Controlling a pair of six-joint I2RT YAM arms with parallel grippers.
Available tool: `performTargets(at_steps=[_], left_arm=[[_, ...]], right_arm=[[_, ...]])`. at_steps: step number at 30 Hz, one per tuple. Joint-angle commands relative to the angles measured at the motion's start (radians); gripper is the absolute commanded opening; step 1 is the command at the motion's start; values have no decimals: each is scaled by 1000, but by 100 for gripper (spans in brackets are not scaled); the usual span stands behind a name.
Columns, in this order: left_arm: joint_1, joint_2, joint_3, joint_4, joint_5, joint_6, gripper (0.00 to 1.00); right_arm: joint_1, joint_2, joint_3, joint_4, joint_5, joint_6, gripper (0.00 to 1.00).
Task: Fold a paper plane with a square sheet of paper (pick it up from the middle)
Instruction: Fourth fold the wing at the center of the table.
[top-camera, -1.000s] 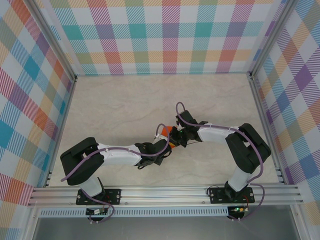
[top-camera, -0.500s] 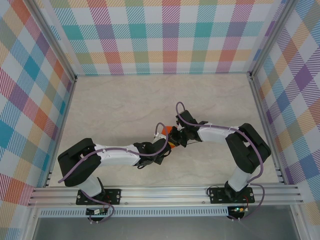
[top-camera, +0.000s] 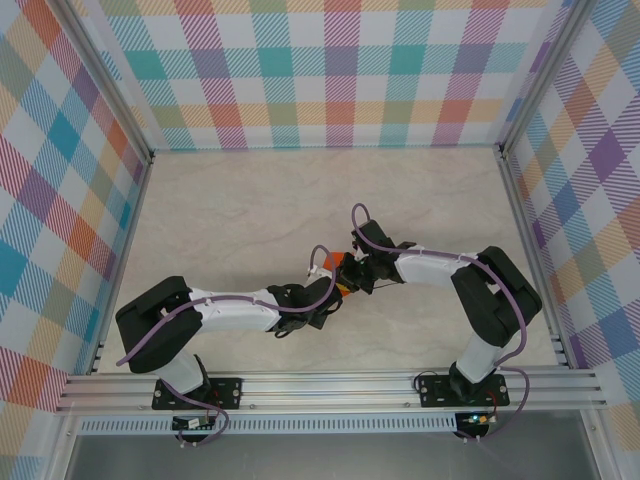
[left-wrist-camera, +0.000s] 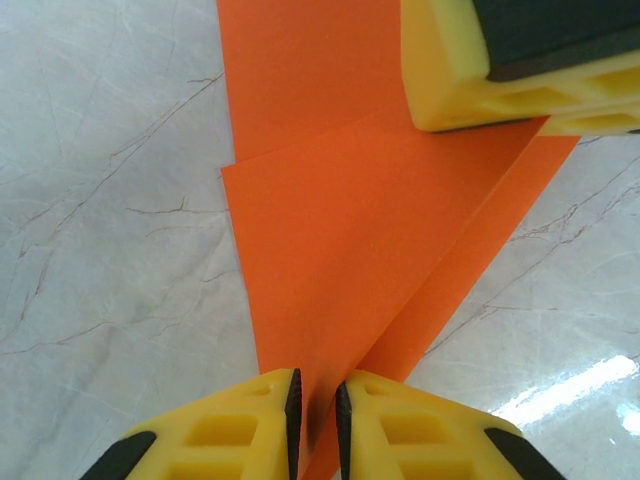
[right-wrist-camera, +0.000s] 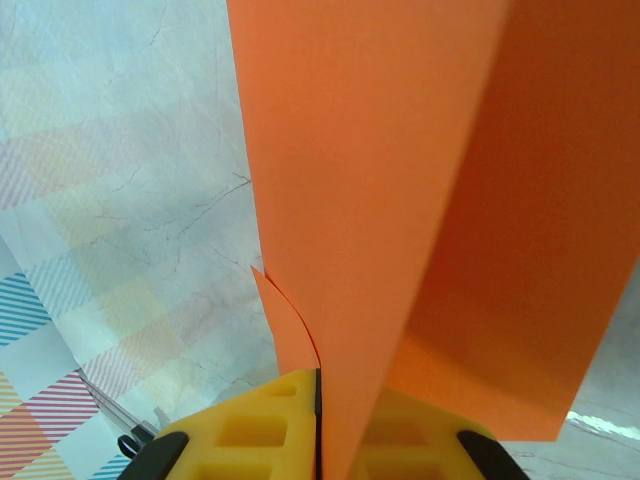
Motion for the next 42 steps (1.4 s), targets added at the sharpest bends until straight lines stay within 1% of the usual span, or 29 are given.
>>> performTargets(at_steps=[1, 4, 11, 13, 17, 21, 25, 30, 32, 34, 37, 42], left_arm=[[-9, 14, 10, -6, -38, -8, 20], [-9, 20, 15, -7, -37, -7, 19], [-9, 25, 15, 0, -25, -7, 7], [-8, 25, 16, 2, -18, -6, 4], [7, 8, 1, 24, 20, -8, 2], [48, -40, -41, 89, 138, -7, 1], [109, -82, -86, 153, 280, -7, 1], [184, -101, -136, 227, 418, -24, 1], [208, -104, -156, 263, 471, -34, 1], [237, -102, -173, 294, 524, -45, 1], [273, -100, -194, 335, 577, -62, 1], [312, -102, -212, 368, 637, -80, 1]], right_arm=[[3, 8, 23, -17, -2, -7, 9], [3, 6, 23, -19, -2, -7, 9], [3, -4, 18, -18, 1, -13, 10], [1, -16, 16, -28, 9, -24, 14], [1, -66, 11, -79, 57, -52, 26], [-15, -154, -11, -117, 84, -87, 39], [-44, -292, -62, -136, 118, -115, 51], [-69, -425, -140, -132, 143, -136, 58], [-69, -439, -160, -107, 119, -149, 57], [-69, -422, -169, -79, 81, -159, 54], [-68, -370, -172, -29, 21, -165, 46], [-56, -275, -153, 37, -34, -170, 35]])
